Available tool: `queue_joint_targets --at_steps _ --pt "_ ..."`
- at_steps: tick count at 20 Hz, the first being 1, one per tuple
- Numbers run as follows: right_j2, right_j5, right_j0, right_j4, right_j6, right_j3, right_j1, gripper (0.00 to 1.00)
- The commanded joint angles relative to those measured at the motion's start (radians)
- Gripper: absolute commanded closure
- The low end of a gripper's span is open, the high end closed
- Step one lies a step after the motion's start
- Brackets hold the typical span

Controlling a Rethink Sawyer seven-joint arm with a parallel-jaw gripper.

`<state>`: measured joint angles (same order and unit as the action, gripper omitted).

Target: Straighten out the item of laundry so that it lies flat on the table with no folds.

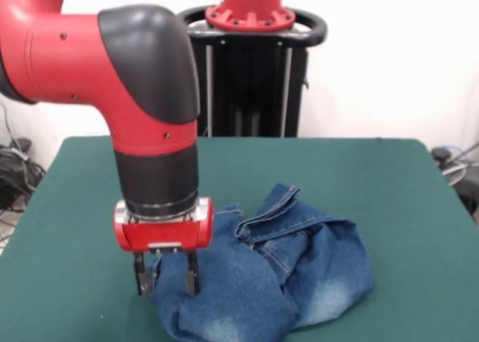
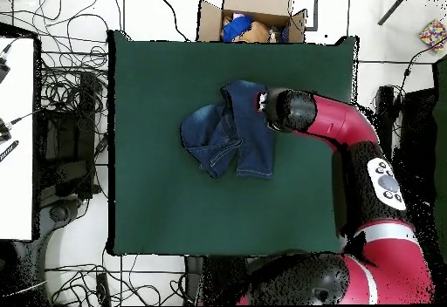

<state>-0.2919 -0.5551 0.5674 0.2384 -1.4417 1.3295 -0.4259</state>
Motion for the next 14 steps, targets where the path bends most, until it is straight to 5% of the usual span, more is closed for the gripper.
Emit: queue_joint_targets --at_steps 1,14 --pt "0.016 -0.093 -0.011 0.035 -0.015 -0.1 0.101 0.0" --pt "0.0 -0.106 0.027 0.054 0.07 -0.306 0.302 0.0"
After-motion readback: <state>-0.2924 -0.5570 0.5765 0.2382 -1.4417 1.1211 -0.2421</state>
